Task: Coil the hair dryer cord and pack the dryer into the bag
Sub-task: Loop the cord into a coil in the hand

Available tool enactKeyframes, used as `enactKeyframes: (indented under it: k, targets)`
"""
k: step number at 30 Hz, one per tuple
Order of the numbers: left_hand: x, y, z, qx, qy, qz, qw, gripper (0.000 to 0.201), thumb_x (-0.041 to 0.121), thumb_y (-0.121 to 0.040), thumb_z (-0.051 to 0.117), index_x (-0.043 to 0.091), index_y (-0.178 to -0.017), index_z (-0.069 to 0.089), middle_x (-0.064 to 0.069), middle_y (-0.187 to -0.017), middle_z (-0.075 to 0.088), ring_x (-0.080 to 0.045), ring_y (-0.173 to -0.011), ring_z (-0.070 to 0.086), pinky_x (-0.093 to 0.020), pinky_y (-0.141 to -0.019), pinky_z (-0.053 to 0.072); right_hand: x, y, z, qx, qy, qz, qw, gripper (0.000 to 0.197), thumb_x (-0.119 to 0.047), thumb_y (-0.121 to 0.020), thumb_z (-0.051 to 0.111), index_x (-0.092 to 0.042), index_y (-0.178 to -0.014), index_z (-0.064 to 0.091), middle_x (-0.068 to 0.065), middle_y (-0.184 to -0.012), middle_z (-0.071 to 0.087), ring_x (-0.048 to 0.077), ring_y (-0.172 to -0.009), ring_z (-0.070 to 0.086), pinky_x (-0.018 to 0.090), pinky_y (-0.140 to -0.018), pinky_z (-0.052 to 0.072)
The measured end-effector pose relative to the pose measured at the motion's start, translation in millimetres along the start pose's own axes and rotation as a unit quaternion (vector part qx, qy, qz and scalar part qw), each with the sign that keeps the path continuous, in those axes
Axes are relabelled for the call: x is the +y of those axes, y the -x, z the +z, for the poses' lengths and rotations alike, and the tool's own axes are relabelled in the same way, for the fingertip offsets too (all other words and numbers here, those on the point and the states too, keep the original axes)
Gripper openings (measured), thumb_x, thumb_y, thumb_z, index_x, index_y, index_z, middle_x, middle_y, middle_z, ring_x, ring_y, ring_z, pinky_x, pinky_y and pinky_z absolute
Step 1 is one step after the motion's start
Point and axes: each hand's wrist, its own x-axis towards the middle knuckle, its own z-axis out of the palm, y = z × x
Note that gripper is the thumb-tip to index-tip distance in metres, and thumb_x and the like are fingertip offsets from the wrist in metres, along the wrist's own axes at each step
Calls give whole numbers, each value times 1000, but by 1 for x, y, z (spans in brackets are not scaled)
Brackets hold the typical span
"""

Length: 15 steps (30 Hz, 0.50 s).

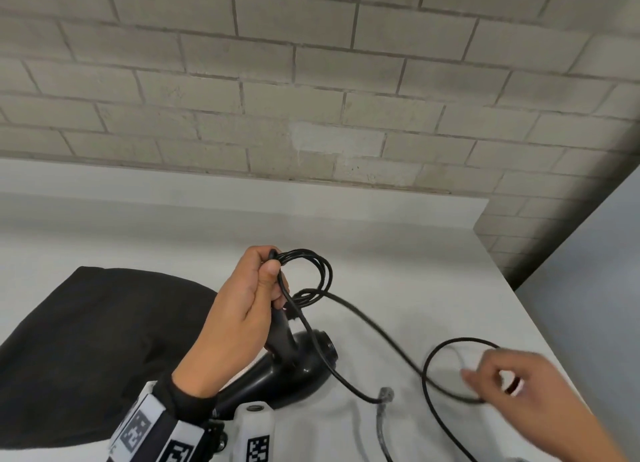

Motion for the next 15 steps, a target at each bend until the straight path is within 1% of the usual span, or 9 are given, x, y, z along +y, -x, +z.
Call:
enactKeyframes:
  k: [1, 2, 3, 5, 7, 9, 11, 13, 15]
  targets:
    - [0, 1, 0, -4, 2, 1, 1000, 27, 36, -104, 30, 21, -101, 52, -14, -73, 53, -17, -65, 53, -18, -60, 46, 0, 0, 6, -72, 64, 24, 995, 33, -24, -77, 80, -27, -53, 58, -13, -53, 57, 4, -54, 53, 16, -63, 43]
    - [1, 1, 0, -9, 3, 2, 1000, 26, 35, -104, 30, 21, -100, 52, -15, -73, 53, -18, -65, 53, -19, -60, 45, -2, 0, 12, -128, 103, 39, 986, 24, -31, -76, 80, -35, -60, 62, -18, -63, 64, 3, -63, 60, 16, -68, 46]
    - [2, 2, 1, -15, 3, 1, 1000, 26, 35, -103, 30, 22, -100, 52, -14, -74, 54, -16, -64, 53, -19, -60, 45, -5, 0, 20, -143, 120, 26, 982, 17, -39, -75, 77, -42, -67, 63, -23, -75, 67, 0, -72, 63, 16, -72, 47]
    - [5, 3, 2, -23, 0, 0, 1000, 24, 35, -101, 31, 23, -99, 51, -9, -76, 56, -9, -63, 52, -15, -60, 43, -17, -2, 34, -95, 91, -6, 991, 6, -51, -77, 65, -46, -77, 64, -28, -92, 66, -5, -86, 63, 15, -79, 46]
    - [8, 4, 4, -26, -5, 2, 1000, 25, 36, -99, 31, 23, -98, 51, -4, -77, 56, -5, -63, 50, -14, -59, 43, -44, -5, 46, -39, 10, -28, 999, 28, -61, -80, 51, -40, -91, 66, -28, -99, 66, -7, -94, 63, 10, -83, 45]
    - [11, 5, 5, -28, -5, 6, 1000, 25, 36, -100, 31, 22, -98, 51, -4, -77, 56, -10, -62, 50, -16, -58, 43, -75, -9, 60, -37, -96, -7, 995, 37, -64, -86, 48, -35, -101, 66, -27, -101, 68, -7, -97, 63, 6, -83, 43]
    - [12, 5, 5, -26, -6, 11, 1000, 24, 36, -100, 31, 22, -97, 51, -4, -76, 56, -17, -62, 51, -21, -56, 44, -102, -11, 78, -110, -174, 12, 979, 36, -61, -88, 51, -36, -111, 60, -27, -104, 67, -6, -101, 63, 8, -87, 43]
    - [12, 5, 5, -24, -6, 16, 1000, 23, 35, -101, 31, 22, -97, 51, -5, -74, 55, -20, -60, 50, -22, -54, 43, -117, -13, 98, -183, -217, 10, 959, 37, -55, -88, 56, -36, -120, 54, -25, -109, 66, -3, -104, 62, 13, -92, 45]
    - [12, 5, 4, -23, -8, 21, 999, 24, 34, -102, 31, 22, -98, 51, -7, -73, 55, -21, -59, 50, -24, -52, 43, -127, -12, 114, -216, -258, 0, 942, 38, -48, -89, 57, -34, -125, 53, -15, -112, 68, 4, -107, 63, 24, -98, 48]
